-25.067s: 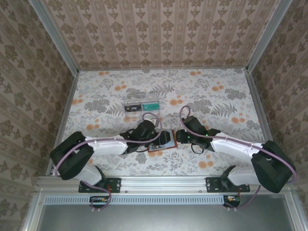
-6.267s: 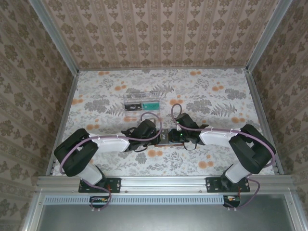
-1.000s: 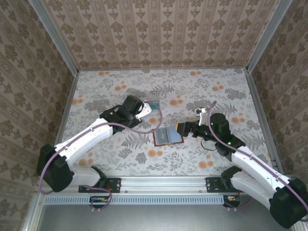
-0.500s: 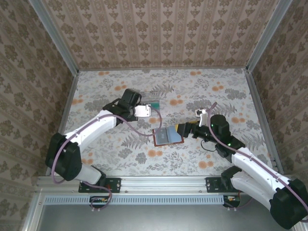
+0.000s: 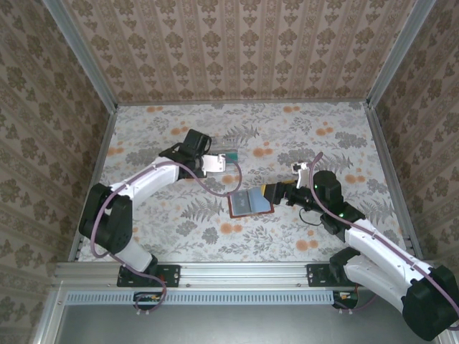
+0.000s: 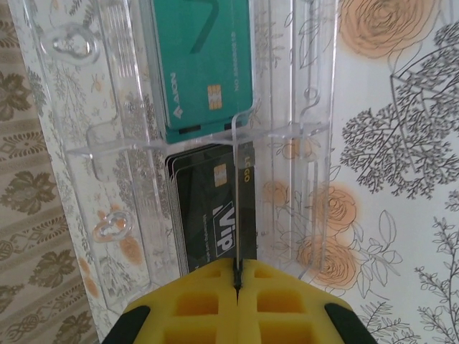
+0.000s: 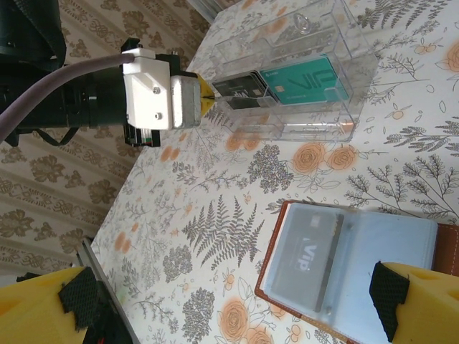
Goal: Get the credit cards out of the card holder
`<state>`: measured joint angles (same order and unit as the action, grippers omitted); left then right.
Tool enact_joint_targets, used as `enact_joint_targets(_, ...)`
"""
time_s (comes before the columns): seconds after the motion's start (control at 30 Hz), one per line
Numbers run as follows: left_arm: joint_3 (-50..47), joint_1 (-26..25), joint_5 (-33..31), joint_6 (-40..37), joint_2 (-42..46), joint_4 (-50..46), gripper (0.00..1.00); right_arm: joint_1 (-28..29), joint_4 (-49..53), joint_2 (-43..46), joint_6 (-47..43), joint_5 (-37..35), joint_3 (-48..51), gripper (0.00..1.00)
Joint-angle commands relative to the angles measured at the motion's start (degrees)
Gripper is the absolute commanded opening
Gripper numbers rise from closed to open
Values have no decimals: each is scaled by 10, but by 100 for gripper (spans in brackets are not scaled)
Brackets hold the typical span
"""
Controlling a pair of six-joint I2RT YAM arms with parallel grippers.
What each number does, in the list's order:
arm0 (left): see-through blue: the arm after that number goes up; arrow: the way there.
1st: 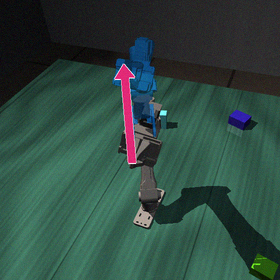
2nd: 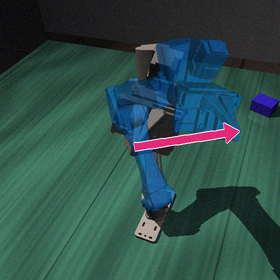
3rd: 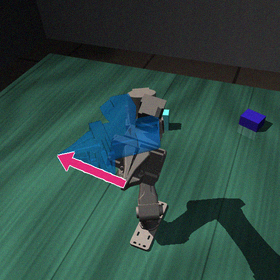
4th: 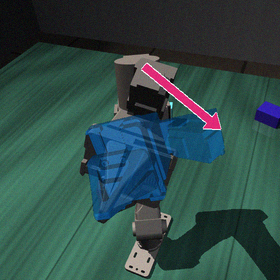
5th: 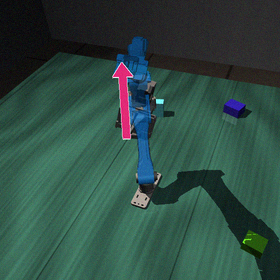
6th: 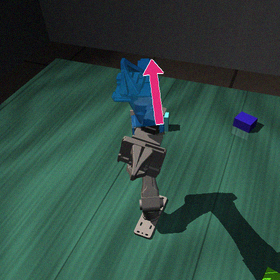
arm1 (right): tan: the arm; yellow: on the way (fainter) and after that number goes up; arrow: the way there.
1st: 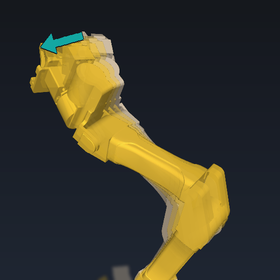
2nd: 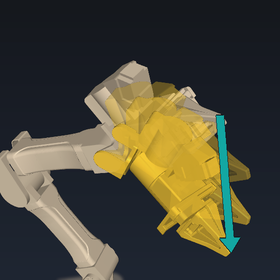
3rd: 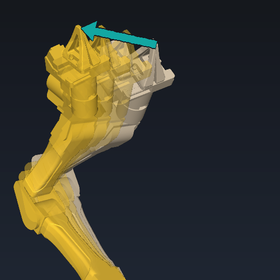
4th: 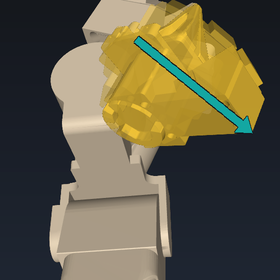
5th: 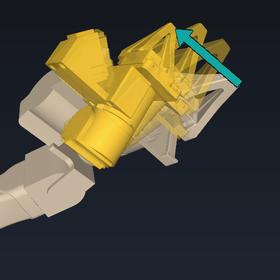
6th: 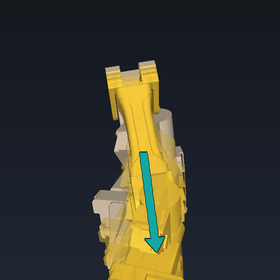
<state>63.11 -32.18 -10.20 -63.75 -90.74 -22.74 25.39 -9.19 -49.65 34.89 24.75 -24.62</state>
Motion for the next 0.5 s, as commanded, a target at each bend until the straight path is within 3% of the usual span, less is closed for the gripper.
enact_joint_targets(0.0,26,11,19,-5,-9,0,0,3,-18,0,5,-4,8,100)
enact_joint_targets(0.47,34,27,18,-2,-44,13,0,3,-21,-6,4,-2,8,100)
